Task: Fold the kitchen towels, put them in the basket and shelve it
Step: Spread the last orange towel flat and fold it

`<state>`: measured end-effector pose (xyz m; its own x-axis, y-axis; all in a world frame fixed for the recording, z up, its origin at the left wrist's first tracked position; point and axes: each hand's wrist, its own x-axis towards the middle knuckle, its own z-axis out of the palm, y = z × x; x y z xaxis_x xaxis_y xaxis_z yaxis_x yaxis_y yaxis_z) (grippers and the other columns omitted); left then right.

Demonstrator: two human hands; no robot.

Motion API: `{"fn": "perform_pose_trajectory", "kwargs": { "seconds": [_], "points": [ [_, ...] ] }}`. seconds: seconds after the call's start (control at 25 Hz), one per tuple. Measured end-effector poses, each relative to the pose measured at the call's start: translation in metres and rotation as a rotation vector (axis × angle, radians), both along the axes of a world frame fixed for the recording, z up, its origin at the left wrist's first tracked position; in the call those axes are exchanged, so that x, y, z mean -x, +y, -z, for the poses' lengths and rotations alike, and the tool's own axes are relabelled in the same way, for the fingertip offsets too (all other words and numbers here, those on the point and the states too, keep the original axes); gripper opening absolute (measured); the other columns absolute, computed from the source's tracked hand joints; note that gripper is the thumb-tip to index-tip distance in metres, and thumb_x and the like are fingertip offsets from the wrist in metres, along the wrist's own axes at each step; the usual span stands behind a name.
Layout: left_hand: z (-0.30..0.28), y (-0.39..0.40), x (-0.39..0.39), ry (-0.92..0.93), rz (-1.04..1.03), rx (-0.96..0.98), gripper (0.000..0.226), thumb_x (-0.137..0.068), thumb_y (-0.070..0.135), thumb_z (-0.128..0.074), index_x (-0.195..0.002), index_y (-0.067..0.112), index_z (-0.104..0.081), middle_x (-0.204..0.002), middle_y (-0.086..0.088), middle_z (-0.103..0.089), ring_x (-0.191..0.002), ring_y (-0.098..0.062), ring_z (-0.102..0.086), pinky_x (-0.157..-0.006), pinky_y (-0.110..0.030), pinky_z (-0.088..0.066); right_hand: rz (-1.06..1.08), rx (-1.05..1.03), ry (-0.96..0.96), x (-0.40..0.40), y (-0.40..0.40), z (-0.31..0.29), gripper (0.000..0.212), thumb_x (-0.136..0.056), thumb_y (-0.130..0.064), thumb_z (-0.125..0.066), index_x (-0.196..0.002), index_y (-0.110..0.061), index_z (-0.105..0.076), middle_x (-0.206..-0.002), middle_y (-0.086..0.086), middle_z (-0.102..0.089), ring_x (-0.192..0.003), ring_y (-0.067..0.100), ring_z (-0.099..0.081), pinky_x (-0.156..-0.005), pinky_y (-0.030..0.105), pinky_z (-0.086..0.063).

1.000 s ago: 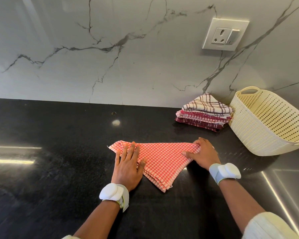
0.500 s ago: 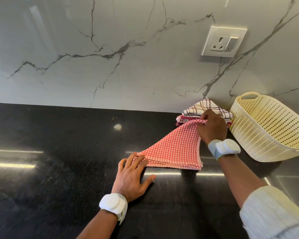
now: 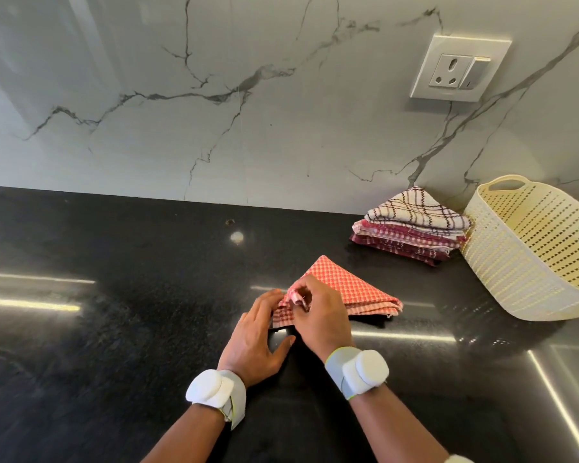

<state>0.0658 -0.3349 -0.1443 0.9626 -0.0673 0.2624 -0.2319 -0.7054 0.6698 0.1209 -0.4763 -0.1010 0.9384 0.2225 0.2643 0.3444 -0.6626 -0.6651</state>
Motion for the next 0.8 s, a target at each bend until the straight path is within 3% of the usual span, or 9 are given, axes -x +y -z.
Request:
{"fn": "perform_pose_trajectory", "kwargs": {
  "seconds": [0.12, 0.24, 0.36, 0.48, 0.56, 0.64, 0.72, 0.8],
  "points": [
    [0.002, 0.002, -0.001, 0.043, -0.01, 0.083, 0.079, -0.08, 0.037, -0.066, -0.146, 0.03, -0.023, -0.149, 0.01, -0.033, -0.132, -0.011, -0.044, -0.104, -0.043, -0.044, -0.113, 0.036, 0.072, 0.002, 0.001, 0.007, 0.022, -0.08, -0.014, -0.066, -0.099, -0.025, -0.065, -0.092, -0.009, -0.068, -0.088, 0.011, -0.062, -0.082, 0.03, -0.051],
    [0.002, 0.001, 0.0, 0.022, -0.002, -0.07, 0.075, -0.084, 0.04, -0.055, -0.15, 0.028, -0.022, -0.154, 0.007, -0.03, -0.135, -0.013, -0.041, -0.103, -0.043, -0.044, -0.224, -0.057, 0.157, 0.006, -0.005, 0.004, 0.026, -0.077, -0.014, -0.065, -0.102, -0.019, -0.07, -0.096, -0.006, -0.071, -0.089, 0.005, -0.064, -0.084, 0.025, -0.052],
    [-0.002, -0.003, 0.003, -0.039, -0.085, -0.223, 0.063, -0.091, 0.048, -0.048, -0.149, 0.03, -0.029, -0.156, 0.01, -0.028, -0.135, -0.012, -0.039, -0.108, -0.036, -0.036, -0.052, -0.181, -0.031, -0.005, -0.024, -0.005, 0.018, -0.077, -0.004, -0.065, -0.089, -0.017, -0.072, -0.088, -0.007, -0.071, -0.085, 0.003, -0.064, -0.081, 0.014, -0.048],
    [-0.018, -0.019, -0.008, -0.111, -0.05, -0.219, 0.054, -0.099, 0.048, -0.035, -0.148, 0.026, -0.036, -0.157, 0.009, -0.027, -0.144, -0.011, -0.024, -0.116, -0.032, -0.022, 0.069, -0.002, -0.133, -0.03, -0.046, -0.002, 0.028, -0.085, -0.011, -0.064, -0.113, -0.014, -0.067, -0.117, 0.002, -0.066, -0.115, 0.016, -0.057, -0.102, 0.013, -0.032],
    [-0.024, -0.04, -0.028, -0.013, 0.025, -0.239, 0.061, -0.099, 0.056, -0.018, -0.151, 0.028, -0.024, -0.159, 0.012, -0.013, -0.148, -0.01, -0.007, -0.12, -0.033, -0.002, -0.005, 0.258, -0.025, -0.041, -0.061, 0.013, 0.049, -0.095, -0.031, -0.05, -0.139, -0.009, -0.048, -0.147, 0.007, -0.044, -0.141, 0.024, -0.033, -0.117, 0.028, -0.02],
    [-0.021, -0.053, -0.044, 0.221, 0.0, -0.31, 0.072, -0.092, 0.066, -0.004, -0.153, 0.029, -0.006, -0.159, 0.015, 0.005, -0.148, -0.013, 0.009, -0.118, -0.035, 0.014, -0.063, 0.479, 0.05, -0.039, -0.072, 0.033, 0.07, -0.096, -0.053, -0.024, -0.151, -0.01, -0.025, -0.159, 0.008, -0.022, -0.148, 0.025, -0.013, -0.121, 0.036, -0.008],
    [-0.012, -0.059, -0.054, 0.284, -0.052, -0.484, 0.078, -0.089, 0.069, -0.002, -0.154, 0.026, 0.001, -0.161, 0.01, 0.009, -0.148, -0.017, 0.011, -0.116, -0.039, 0.015, -0.015, 0.53, 0.06, -0.037, -0.081, 0.044, 0.078, -0.093, -0.063, -0.01, -0.153, -0.013, -0.016, -0.161, 0.006, -0.013, -0.149, 0.024, -0.006, -0.119, 0.034, 0.002],
    [-0.006, -0.06, -0.053, 0.272, -0.086, -0.538, 0.08, -0.089, 0.07, 0.0, -0.155, 0.024, 0.001, -0.161, 0.007, 0.007, -0.149, -0.019, 0.009, -0.116, -0.04, 0.012, 0.024, 0.543, 0.054, -0.033, -0.085, 0.046, 0.085, -0.09, -0.069, 0.0, -0.154, -0.016, -0.013, -0.161, 0.006, -0.01, -0.149, 0.025, -0.004, -0.119, 0.035, 0.003]
  ]
}}
